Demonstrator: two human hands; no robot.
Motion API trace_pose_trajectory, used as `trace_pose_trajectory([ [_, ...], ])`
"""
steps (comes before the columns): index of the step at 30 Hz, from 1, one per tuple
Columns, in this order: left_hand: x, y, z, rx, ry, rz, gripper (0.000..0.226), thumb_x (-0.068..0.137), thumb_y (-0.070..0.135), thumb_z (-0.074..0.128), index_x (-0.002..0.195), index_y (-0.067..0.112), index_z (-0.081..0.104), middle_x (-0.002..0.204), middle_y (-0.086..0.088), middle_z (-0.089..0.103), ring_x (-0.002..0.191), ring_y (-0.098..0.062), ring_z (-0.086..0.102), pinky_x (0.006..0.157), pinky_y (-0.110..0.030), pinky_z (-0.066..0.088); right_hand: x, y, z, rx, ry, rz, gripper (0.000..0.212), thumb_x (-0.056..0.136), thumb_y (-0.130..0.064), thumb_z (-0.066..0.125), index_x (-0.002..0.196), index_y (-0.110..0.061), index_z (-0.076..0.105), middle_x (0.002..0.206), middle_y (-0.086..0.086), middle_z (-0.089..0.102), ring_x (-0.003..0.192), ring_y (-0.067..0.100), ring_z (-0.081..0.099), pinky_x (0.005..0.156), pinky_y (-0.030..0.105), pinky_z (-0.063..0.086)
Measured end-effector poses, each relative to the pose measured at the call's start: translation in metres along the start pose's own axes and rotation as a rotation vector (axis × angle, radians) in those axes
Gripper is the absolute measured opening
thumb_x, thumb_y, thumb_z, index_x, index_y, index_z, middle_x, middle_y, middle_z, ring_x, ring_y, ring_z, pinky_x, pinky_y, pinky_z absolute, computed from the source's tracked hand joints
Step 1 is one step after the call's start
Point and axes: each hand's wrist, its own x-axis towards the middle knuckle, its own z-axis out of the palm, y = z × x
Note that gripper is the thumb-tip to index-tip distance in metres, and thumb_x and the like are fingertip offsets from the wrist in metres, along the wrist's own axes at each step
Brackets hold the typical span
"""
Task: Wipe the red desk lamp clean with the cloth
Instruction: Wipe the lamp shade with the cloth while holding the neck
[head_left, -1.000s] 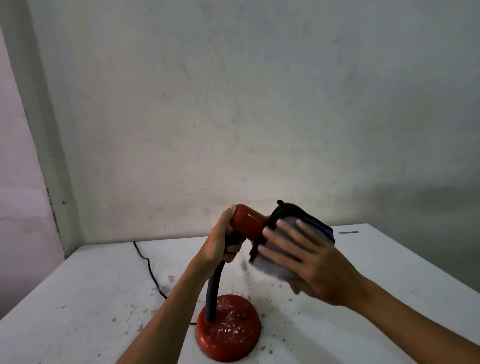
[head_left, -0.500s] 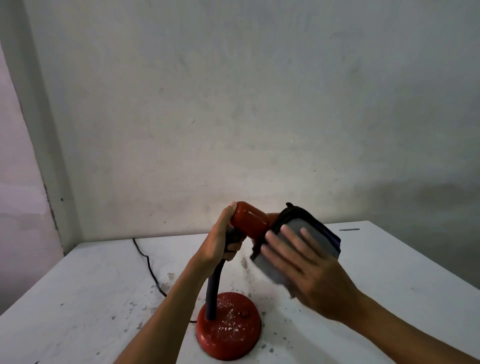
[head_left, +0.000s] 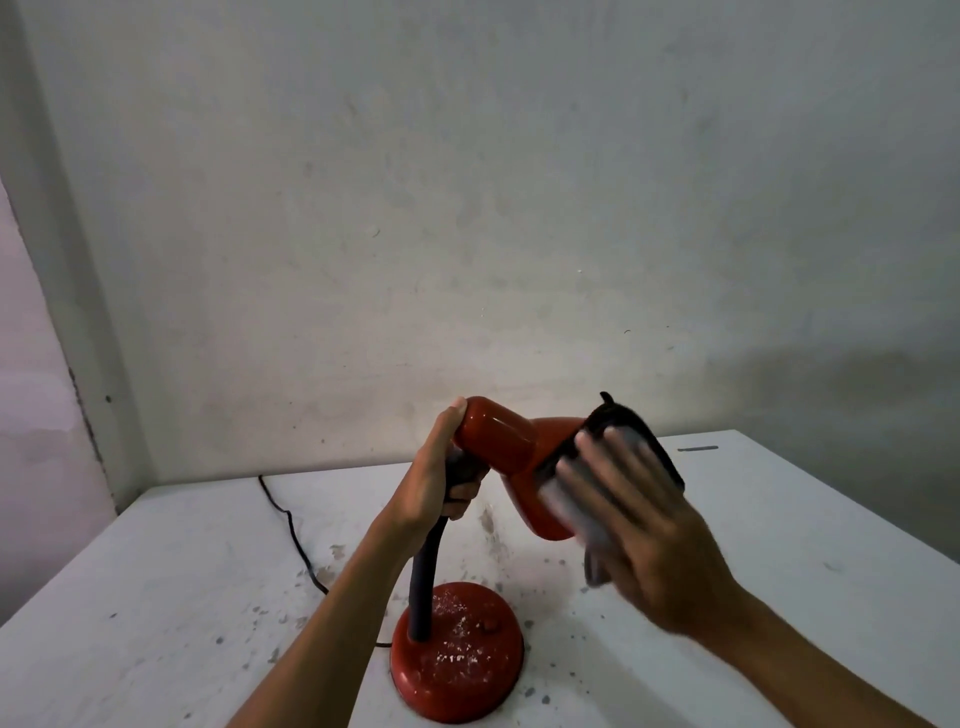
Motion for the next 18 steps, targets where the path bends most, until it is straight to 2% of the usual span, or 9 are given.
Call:
trace_pose_trajectory([
  [2,0.001,-0.001,0.000,-0.004,0.001,0.008,0.068,0.075,0.086,0.038,0.062,0.019,0.035,0.060,-0.002,0.022,0.054,-0.017,0.016,0.049,-0.031,0.016,0.025,0.005,-0.015,0.321,0.020,0.286,0.050,0.109,-0.047,0.032,0.159,-0.041,0.030,0.167,0.000,0.037,0.153,0.023,0.037,0.117,0.052,0.044],
  [3,0.001,-0.001,0.001,-0.007,0.003,0.009,0.069,0.075,0.086,0.038,0.063,0.018,0.032,0.058,-0.001,0.024,0.053,-0.016,0.017,0.048,-0.029,0.017,0.036,0.006,-0.019,0.411,-0.006,0.342,0.048,0.108,-0.048,0.033,0.156,-0.046,0.031,0.163,-0.004,0.043,0.149,0.018,0.043,0.116,0.048,0.046],
  [7,0.003,-0.001,0.000,-0.022,0.021,-0.002,0.076,0.075,0.085,0.041,0.072,0.012,0.022,0.058,0.000,0.024,0.050,-0.014,0.018,0.041,-0.021,0.023,0.071,0.017,-0.025,0.488,-0.227,0.197,0.047,0.111,-0.040,0.036,0.154,-0.026,0.048,0.155,-0.010,0.053,0.145,0.002,0.044,0.120,0.034,0.040],
  [8,0.003,-0.001,0.001,-0.016,0.021,-0.003,0.076,0.075,0.085,0.041,0.072,0.011,0.022,0.058,0.000,0.024,0.050,-0.014,0.018,0.041,-0.022,0.023,0.079,0.023,-0.027,0.577,-0.293,0.232,0.044,0.112,-0.035,0.037,0.152,-0.023,0.052,0.147,-0.011,0.061,0.138,0.001,0.052,0.116,0.032,0.042],
  [10,0.002,0.001,0.003,-0.001,0.019,-0.007,0.079,0.074,0.087,0.042,0.073,0.010,0.022,0.060,-0.003,0.021,0.052,-0.017,0.016,0.043,-0.026,0.018,0.096,0.033,-0.031,0.735,-0.417,0.343,0.039,0.114,-0.026,0.036,0.143,-0.021,0.062,0.109,-0.025,0.076,0.112,-0.005,0.066,0.104,0.025,0.044],
  [12,0.003,0.001,0.006,0.007,0.020,-0.009,0.081,0.074,0.087,0.042,0.074,0.009,0.021,0.064,-0.007,0.018,0.055,-0.020,0.013,0.047,-0.031,0.015,0.111,0.038,-0.033,0.771,-0.541,0.405,0.040,0.115,-0.023,0.032,0.129,-0.025,0.070,0.086,-0.040,0.070,0.098,-0.016,0.064,0.097,0.017,0.037],
  [13,0.003,0.002,0.007,0.003,0.024,-0.010,0.079,0.074,0.086,0.042,0.073,0.010,0.021,0.063,-0.007,0.017,0.055,-0.020,0.012,0.047,-0.030,0.015,0.116,0.040,-0.032,0.773,-0.580,0.411,0.041,0.116,-0.025,0.031,0.124,-0.031,0.071,0.087,-0.042,0.069,0.099,-0.019,0.062,0.096,0.013,0.037],
  [16,0.002,0.002,0.002,-0.034,0.036,-0.017,0.069,0.075,0.084,0.043,0.062,0.017,0.028,0.057,-0.001,0.024,0.051,-0.015,0.018,0.041,-0.023,0.023,0.124,0.037,-0.028,0.788,-0.610,0.377,0.042,0.114,-0.034,0.030,0.120,-0.050,0.068,0.112,-0.035,0.072,0.118,-0.013,0.060,0.104,0.009,0.038],
  [18,0.000,0.001,0.001,-0.048,0.036,-0.021,0.070,0.074,0.084,0.044,0.063,0.017,0.029,0.056,0.000,0.028,0.049,-0.014,0.021,0.041,-0.022,0.026,0.127,0.037,-0.027,0.799,-0.617,0.379,0.049,0.115,-0.033,0.028,0.109,-0.056,0.071,0.103,-0.033,0.074,0.109,-0.013,0.064,0.102,0.010,0.040],
])
